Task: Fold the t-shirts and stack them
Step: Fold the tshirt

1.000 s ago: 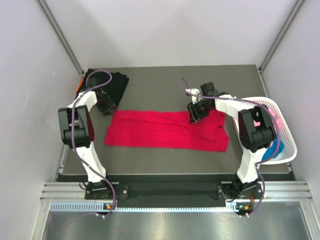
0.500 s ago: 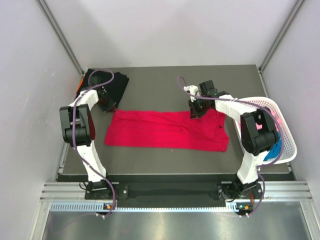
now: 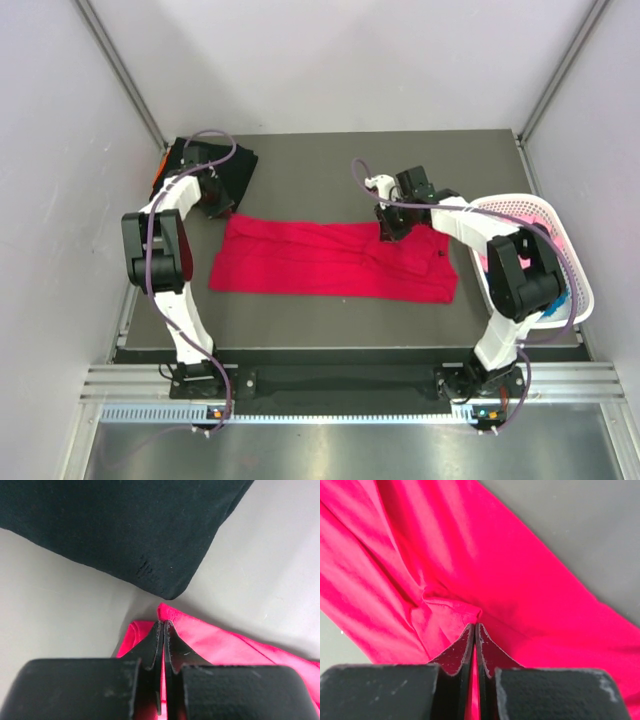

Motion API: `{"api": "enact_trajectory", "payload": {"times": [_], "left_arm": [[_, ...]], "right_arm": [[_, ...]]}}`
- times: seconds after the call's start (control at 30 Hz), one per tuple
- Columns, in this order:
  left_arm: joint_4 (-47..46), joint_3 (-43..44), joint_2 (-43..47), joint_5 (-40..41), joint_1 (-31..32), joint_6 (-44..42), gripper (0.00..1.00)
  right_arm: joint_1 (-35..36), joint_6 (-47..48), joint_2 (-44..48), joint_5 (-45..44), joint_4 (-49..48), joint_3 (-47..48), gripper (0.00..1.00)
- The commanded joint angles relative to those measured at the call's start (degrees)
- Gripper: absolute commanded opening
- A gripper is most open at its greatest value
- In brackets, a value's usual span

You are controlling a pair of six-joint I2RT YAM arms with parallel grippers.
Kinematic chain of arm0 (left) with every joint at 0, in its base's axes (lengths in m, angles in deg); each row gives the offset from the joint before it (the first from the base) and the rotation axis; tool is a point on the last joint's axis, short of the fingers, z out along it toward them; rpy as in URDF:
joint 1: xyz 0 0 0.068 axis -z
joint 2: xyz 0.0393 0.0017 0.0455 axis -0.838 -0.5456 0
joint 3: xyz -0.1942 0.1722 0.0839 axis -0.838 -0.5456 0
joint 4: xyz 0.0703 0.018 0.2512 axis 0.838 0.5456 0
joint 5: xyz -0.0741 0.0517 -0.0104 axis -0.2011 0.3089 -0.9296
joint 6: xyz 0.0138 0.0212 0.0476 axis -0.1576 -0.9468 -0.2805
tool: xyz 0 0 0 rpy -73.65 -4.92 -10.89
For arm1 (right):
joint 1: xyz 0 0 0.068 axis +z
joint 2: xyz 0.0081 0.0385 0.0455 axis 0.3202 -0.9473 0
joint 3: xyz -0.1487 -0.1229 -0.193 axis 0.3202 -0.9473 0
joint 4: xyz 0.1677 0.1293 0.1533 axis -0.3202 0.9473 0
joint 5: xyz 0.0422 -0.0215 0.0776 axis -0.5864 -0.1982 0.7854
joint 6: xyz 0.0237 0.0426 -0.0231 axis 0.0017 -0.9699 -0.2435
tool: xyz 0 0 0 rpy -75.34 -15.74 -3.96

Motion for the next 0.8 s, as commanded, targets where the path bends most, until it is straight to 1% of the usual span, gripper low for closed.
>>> {"api": "enact_trajectory", "payload": {"times": [0.0, 0.13, 0.3, 0.47, 0.6, 0.63, 0.73, 0.77], "left_arm": [[-2.27, 1.47, 4.75, 2.05, 0.18, -2.79, 0.00], [-3.06, 0.86, 5.97, 1.00, 0.18, -3.32, 0.01], [-2.28, -1.60, 7.91, 0.99, 0.44, -1.04, 0.02], [-3.77, -7.92, 11.86, 3.36, 1.06, -0.59, 0.02], [-3.86, -13.01, 15.02, 4.95, 2.20, -0.51, 0.04], [-3.42, -13.90, 16.16, 6.69, 2.38, -0.16, 0.06], [-2.19, -16.63, 18.01, 9.77, 3.08, 1.16, 0.10], [-0.88, -17.33, 18.45, 13.09, 3.08, 1.69, 0.10]], "right_arm": [[1.03, -0.43, 4.46, -1.75, -1.11, -0.50, 0.00], [1.12, -0.60, 6.04, -2.19, -0.67, -0.68, 0.00], [2.44, -2.44, 7.54, -0.79, -0.05, -0.94, 0.00], [6.65, -5.08, 8.51, -0.34, 0.03, -3.66, 0.00], [9.12, -6.22, 9.30, -3.50, 2.05, -6.56, 0.00], [9.29, -6.49, 9.65, -5.51, 2.32, -7.18, 0.00], [9.30, -7.37, 10.35, -7.73, 3.11, -9.38, 0.00], [9.38, -7.72, 10.27, -7.82, 3.20, -9.81, 0.00]]}}
